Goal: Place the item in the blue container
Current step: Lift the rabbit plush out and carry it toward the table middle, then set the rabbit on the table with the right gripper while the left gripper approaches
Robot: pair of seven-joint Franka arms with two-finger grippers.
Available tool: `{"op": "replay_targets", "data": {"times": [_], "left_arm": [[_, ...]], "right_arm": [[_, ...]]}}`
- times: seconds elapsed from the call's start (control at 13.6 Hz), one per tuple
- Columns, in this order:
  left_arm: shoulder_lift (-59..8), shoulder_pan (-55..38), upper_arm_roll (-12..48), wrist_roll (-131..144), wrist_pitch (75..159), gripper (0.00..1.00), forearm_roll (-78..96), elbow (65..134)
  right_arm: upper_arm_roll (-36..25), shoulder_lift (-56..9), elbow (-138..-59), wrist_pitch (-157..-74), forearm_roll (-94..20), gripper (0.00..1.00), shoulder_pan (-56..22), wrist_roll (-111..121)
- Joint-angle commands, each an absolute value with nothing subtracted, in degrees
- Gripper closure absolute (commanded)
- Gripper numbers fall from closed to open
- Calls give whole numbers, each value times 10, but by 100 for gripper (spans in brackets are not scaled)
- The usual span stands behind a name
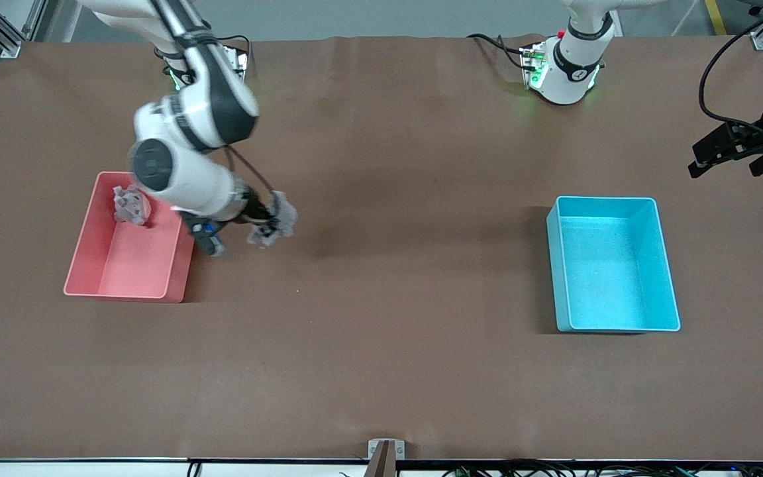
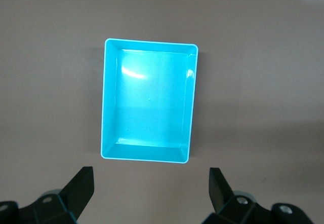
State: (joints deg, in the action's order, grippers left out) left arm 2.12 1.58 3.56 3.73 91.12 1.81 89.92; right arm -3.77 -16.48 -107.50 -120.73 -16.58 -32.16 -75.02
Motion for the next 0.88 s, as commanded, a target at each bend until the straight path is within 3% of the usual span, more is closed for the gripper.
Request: {"op": "replay_targets", "data": {"times": [0.0, 0.22, 0.44, 0.81], "left_arm": [[19, 17, 35, 41, 908, 0, 22, 892], [20, 18, 37, 40, 903, 0, 23, 893], [11, 13, 40, 38, 896, 0, 28, 898], [-20, 7, 74, 42, 889, 0, 35, 909]], "right_arm": [[-47, -317, -914, -1218, -172, 99, -372, -884], [-47, -397, -824, -1225, -171, 99, -388, -967], [-47, -413, -824, -1286, -174, 99, -403, -1011], [-47, -453, -824, -1314, -171, 97, -428, -1032]]}}
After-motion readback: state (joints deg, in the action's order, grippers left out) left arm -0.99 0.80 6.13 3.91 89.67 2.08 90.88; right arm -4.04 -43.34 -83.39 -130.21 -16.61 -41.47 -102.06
